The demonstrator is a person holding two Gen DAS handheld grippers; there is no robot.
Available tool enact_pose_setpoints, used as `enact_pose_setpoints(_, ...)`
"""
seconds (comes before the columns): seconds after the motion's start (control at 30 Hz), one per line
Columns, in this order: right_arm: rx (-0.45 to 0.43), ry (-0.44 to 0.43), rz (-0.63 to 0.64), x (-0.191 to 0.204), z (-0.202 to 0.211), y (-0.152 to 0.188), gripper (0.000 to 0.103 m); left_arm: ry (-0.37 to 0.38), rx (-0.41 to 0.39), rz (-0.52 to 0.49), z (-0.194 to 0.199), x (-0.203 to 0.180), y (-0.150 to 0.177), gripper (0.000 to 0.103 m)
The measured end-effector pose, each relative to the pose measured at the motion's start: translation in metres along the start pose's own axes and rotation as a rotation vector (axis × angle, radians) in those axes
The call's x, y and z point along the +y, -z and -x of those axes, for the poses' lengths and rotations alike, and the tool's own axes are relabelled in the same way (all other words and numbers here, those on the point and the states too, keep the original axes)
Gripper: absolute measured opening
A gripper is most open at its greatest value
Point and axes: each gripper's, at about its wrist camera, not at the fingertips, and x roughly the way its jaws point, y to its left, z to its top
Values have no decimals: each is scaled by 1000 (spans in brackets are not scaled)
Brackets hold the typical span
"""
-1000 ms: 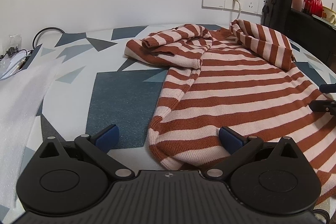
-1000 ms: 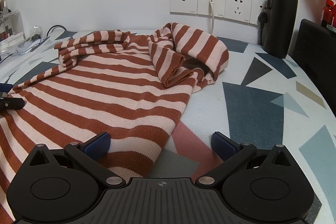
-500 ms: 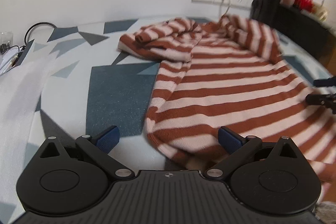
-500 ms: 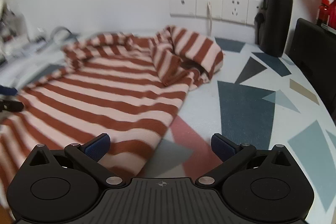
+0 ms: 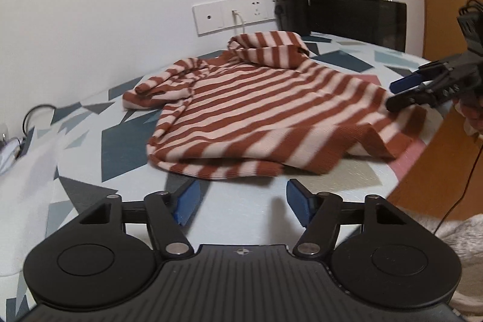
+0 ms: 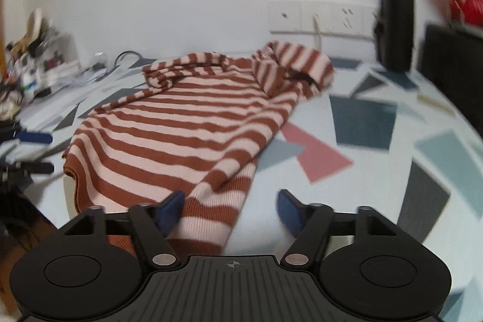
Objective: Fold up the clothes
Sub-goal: 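Move both tools to the sweater hem and close them on it, then lift the hem with both tools and fold it toward the collar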
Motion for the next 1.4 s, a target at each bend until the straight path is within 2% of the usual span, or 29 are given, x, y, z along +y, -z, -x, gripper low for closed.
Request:
enact_pose_setpoints(0.07,-13,-5,-20,-1,2,1,57,-12,-22,-32,2,-10,-1,66)
enact_pose_setpoints(0.17,-13,0,-20,1,-1,1,47,-104,-29,-65,-5,-20,-6,66)
enact_pose_setpoints(0.23,-13,3,-20,3,-4,1,40,-136,-7,-29,-14,-17,-9,62)
enact_pose_setpoints(0.3,-14,-5,-26,3,-7,-1,36,-88,7,29,-21,-11,-10,50)
enact_pose_setpoints(0.37,-19,-8,-28,4,-10,-2,35,-44,15,68,-26,-9,-8,49)
enact_pose_setpoints(0.5,-34,2,-12,8,-12,0,35,-27,-13,56,-25,-17,-3,49)
enact_pose_setpoints(0.53,-37,5,-6,9,-13,0,35,-2,-10,85,-24,-16,-3,49)
enact_pose_setpoints(0.6,-41,13,7,11,-13,1,35,75,7,225,-24,-4,-1,50)
enact_pose_setpoints(0.7,-47,13,4,10,-13,2,35,140,9,453,-21,17,1,50)
enact_pose_setpoints(0.83,-49,9,0,9,-13,2,35,195,37,712,-21,38,6,50)
enact_pose_setpoints(0.87,-50,8,0,9,-13,2,34,201,39,750,-22,41,7,50)
enact_pose_setpoints(0.97,-54,3,-3,9,-12,3,32,208,35,842,-29,49,12,40)
enact_pose_setpoints(1.1,-60,-14,-18,6,-11,5,26,240,22,959,-43,60,19,16)
enact_pose_setpoints(1.13,-61,-18,-22,5,-10,5,22,254,16,981,-46,61,22,15)
enact_pose_setpoints(1.23,-72,-30,-40,2,-5,4,13,255,-19,955,-42,58,24,11)
enact_pose_setpoints(1.37,-87,-44,-63,-3,1,2,11,247,-71,929,-21,64,25,9)
enact_pose_setpoints(1.4,-99,-36,-64,-4,5,2,10,238,-83,926,-13,68,26,2)
